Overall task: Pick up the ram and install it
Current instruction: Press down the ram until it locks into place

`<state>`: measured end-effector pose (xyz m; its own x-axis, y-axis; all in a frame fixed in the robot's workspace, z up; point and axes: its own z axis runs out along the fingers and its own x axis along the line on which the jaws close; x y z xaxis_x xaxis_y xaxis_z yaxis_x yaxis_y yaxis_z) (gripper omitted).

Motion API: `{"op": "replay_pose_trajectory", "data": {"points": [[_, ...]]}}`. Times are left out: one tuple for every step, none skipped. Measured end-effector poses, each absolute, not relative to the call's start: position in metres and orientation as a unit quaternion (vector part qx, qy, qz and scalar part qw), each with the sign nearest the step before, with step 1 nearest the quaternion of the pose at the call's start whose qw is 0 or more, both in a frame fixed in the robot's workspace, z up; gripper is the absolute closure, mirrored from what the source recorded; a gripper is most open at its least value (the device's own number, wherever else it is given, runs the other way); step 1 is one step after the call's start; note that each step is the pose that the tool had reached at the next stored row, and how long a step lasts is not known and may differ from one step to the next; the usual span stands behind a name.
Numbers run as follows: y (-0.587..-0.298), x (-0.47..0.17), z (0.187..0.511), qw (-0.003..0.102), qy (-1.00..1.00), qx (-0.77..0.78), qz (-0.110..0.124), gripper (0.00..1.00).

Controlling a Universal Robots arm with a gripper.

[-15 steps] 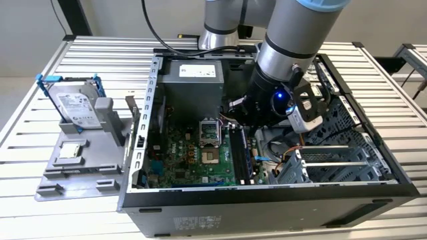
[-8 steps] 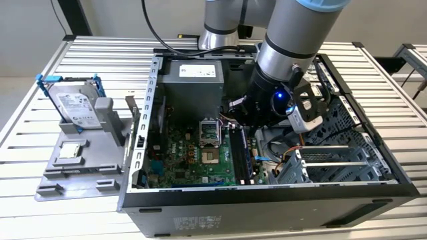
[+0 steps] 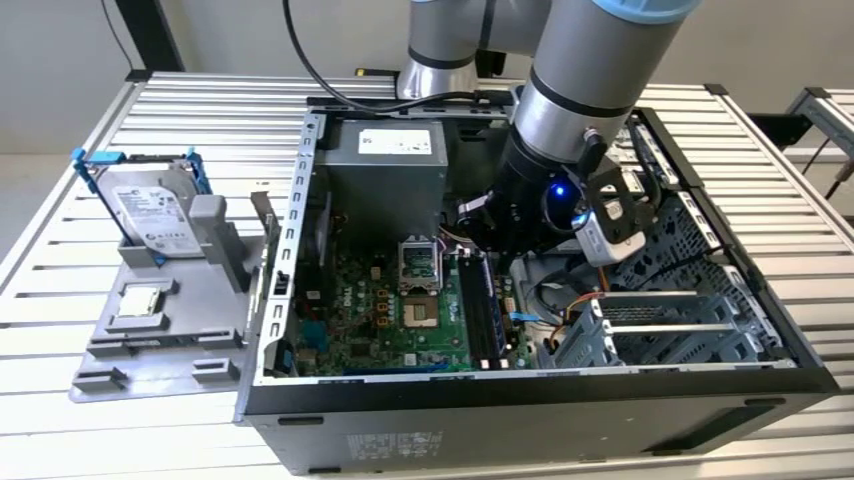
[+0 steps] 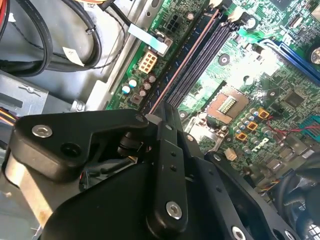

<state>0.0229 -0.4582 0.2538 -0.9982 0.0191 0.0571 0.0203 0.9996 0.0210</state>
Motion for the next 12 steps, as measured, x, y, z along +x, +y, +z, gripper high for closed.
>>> {"op": "replay_pose_trajectory", "data": {"points": [[-0.4582, 0.0229, 0.2538, 0.028, -0.999, -0.009, -0.011, 1.00], [-0.4582, 0.0229, 0.2538, 0.028, -0.999, -0.009, -0.011, 1.00], [-0.4582, 0.0229, 0.2538, 0.028, -1.000, -0.008, -0.011, 1.00], [-0.4582, 0.0229, 0.2538, 0.028, -1.000, -0.007, -0.011, 1.00], [-0.4582, 0.0229, 0.2538, 0.028, -1.000, -0.006, -0.011, 1.00], [-0.4582, 0.0229, 0.2538, 0.028, -1.000, -0.005, -0.011, 1.00], [-0.4582, 0.0230, 0.2538, 0.028, -1.000, -0.004, -0.011, 1.00], [-0.4582, 0.0229, 0.2538, 0.028, -1.000, -0.003, -0.010, 1.00], [-0.4582, 0.0229, 0.2538, 0.027, -1.000, -0.002, -0.010, 1.00], [-0.4582, 0.0229, 0.2539, 0.025, -1.000, 0.000, -0.010, 1.00], [-0.4582, 0.0229, 0.2540, 0.022, -1.000, 0.002, -0.010, 1.00], [-0.4582, 0.0229, 0.2540, 0.019, -1.000, 0.004, -0.010, 1.00]]}}
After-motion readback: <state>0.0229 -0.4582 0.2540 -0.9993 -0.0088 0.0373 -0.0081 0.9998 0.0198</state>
